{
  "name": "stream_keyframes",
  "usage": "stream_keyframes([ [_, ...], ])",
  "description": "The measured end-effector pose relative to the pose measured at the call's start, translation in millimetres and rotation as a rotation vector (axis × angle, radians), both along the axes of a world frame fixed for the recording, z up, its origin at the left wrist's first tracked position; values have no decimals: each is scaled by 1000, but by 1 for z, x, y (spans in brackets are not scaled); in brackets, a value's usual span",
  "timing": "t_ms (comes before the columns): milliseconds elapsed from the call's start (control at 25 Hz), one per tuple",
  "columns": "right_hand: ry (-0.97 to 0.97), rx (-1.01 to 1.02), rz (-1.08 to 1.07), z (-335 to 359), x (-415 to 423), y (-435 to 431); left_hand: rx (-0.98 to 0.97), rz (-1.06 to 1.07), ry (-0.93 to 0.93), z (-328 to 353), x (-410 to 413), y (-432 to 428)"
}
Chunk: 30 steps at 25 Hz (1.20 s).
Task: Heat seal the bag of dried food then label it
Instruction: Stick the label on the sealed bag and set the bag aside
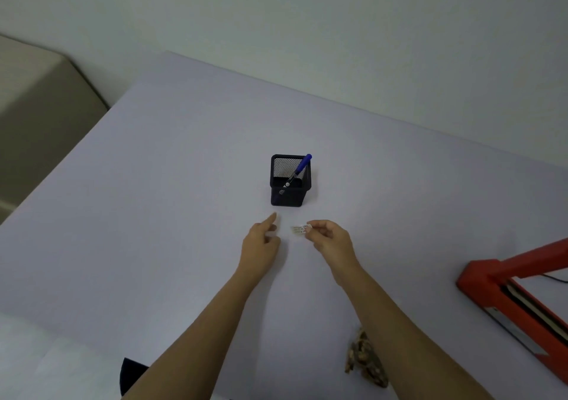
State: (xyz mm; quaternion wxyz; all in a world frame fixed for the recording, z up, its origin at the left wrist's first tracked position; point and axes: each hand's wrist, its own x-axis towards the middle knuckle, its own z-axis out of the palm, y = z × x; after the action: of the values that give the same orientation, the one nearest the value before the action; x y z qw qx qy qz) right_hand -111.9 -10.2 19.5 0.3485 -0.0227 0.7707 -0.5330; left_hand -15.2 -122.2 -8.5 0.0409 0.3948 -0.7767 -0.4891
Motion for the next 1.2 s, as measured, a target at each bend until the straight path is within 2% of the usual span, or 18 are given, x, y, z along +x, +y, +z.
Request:
stream_keyframes([
  [120,-115,-134,-93,49,32,22,64,73,134,40,24,17],
  [400,52,-232,-188,123,67,67,129,56,496,124,56,65],
  [560,73,-242,-220,139,74,80,-31,2,599,130,59,81],
  [720,63,-199,-239,146,78,90,-366,-90,707,130,61,90],
  [800,56,-184,-233,148,81,94,-471,-119,722,130,63,93],
  [1200,94,-186,-230,156,93,102,-567,-129,820,126,76,99],
])
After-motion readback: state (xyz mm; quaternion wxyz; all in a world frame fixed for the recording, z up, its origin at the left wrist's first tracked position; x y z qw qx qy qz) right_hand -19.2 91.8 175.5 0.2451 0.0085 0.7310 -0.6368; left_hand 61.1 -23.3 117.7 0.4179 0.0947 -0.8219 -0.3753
